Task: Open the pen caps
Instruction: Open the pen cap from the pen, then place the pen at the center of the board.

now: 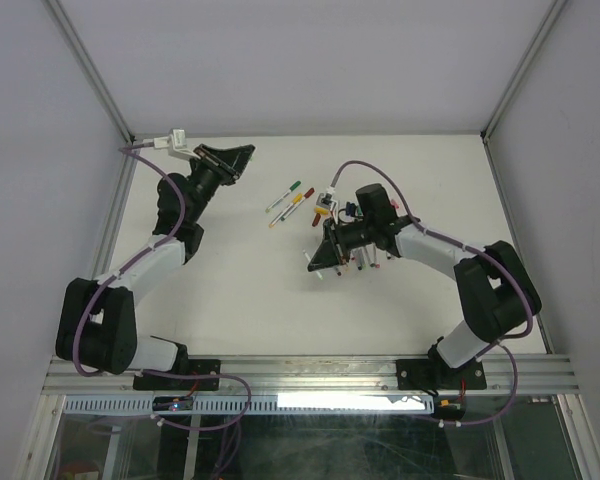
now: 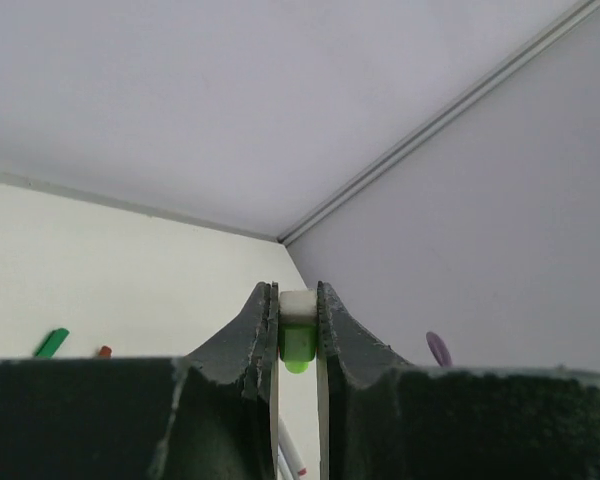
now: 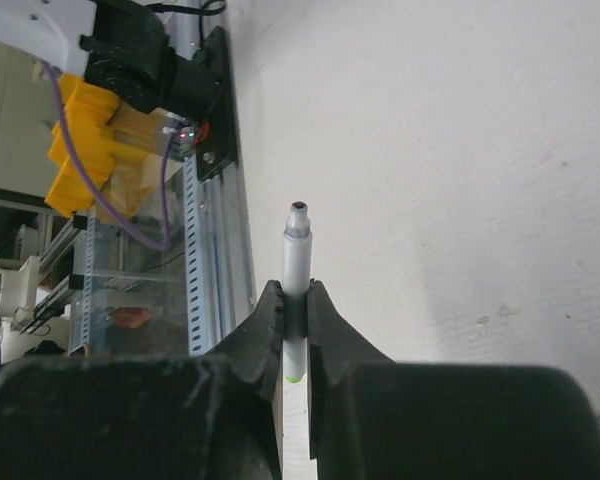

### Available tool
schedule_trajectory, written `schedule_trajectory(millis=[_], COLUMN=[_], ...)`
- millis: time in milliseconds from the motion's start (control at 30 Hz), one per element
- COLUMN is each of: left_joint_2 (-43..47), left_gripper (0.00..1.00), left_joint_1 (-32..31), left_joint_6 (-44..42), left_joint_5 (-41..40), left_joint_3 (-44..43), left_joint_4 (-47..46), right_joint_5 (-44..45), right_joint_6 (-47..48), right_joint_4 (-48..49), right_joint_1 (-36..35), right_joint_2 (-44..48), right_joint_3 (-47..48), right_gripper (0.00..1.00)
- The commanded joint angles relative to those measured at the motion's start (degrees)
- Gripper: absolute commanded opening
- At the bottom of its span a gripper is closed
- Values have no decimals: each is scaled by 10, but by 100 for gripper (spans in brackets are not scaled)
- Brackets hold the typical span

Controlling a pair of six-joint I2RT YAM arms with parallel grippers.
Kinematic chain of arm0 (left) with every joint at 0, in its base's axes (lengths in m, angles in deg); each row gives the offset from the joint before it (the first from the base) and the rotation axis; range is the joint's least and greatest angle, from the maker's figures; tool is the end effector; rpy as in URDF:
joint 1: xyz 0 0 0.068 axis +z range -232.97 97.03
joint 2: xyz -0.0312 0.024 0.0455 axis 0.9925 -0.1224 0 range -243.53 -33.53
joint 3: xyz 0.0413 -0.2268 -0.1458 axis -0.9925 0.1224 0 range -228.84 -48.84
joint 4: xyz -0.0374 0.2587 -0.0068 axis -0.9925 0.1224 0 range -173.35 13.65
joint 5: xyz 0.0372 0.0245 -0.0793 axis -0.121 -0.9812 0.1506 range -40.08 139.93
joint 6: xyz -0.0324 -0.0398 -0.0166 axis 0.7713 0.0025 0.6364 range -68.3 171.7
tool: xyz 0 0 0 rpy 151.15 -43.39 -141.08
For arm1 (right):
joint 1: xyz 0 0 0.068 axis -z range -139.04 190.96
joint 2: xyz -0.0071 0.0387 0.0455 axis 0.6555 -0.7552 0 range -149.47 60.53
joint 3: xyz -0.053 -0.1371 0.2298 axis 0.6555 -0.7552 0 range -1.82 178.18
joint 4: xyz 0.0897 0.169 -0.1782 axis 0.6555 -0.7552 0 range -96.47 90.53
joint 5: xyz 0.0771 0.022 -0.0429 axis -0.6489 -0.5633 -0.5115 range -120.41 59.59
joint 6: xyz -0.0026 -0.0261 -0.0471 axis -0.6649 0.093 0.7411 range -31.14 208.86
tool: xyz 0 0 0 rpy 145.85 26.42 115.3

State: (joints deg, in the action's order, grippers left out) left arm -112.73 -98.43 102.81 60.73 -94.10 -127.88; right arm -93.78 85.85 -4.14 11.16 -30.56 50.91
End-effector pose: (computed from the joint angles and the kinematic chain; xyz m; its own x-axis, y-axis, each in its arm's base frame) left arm 0.3014 -0.0903 0.3058 -0.2308 -0.7295 -0.6439 0.4139 0.5253 -0.7435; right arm 0.2620 0.1867 0.2110 -0.6328 -0.3353 -0.6980 -0.7576 0.0819 0.6475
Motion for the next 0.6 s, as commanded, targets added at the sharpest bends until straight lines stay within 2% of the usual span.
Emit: schedule_trajectory(millis=[0,200,333,500,567], left_joint_2=[20,33,38,62,69], left_gripper=[0,0,0,0,0], left_joint_1=[11,11,10,5,-1], left_joint_6=[-29,-38,-62,-62,-60], left_joint_5=[52,91,105,96,92], left_joint_3=[-16,42,60,111,126], left_joint_4=[47,122,194,201,201], right_joint_5=[77,282,372,490,502], right_joint_6=[-7,-31,-45,-74,-71], right_joint_4=[-5,-49,-53,-55,-61], right_joint_1=[-11,-58,-73,-83,-85], right_joint_2=[4,-32,-49,-54,-62], right_joint_3=[1,30,38,44,50], right_gripper=[0,0,0,0,0])
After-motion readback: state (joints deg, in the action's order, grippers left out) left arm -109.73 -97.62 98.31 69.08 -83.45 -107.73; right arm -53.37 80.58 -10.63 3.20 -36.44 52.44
